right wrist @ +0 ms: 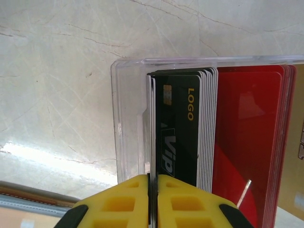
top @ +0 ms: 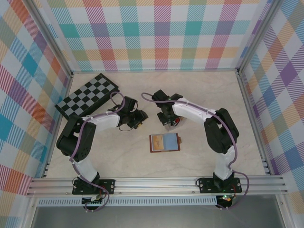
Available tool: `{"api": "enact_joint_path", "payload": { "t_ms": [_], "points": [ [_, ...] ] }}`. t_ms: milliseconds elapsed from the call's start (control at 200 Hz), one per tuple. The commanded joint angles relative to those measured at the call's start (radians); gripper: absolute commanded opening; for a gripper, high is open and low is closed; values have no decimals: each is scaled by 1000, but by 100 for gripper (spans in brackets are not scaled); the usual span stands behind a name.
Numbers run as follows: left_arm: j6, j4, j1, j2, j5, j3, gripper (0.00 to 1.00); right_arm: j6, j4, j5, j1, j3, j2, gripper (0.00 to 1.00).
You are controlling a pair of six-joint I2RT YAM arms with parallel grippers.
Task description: Put the credit cards into the card holder
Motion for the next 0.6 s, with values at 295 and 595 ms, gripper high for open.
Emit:
{"api": "enact_joint_path", "payload": {
  "t_ms": [295,595],
  "points": [
    [47,105,15,-158,50,-34,51,102,48,-210,-89,-57,-340,4],
    [-53,452,14,-193,308,-32,65,263,241,-647,-271,-208,-537,4]
  ]
}}
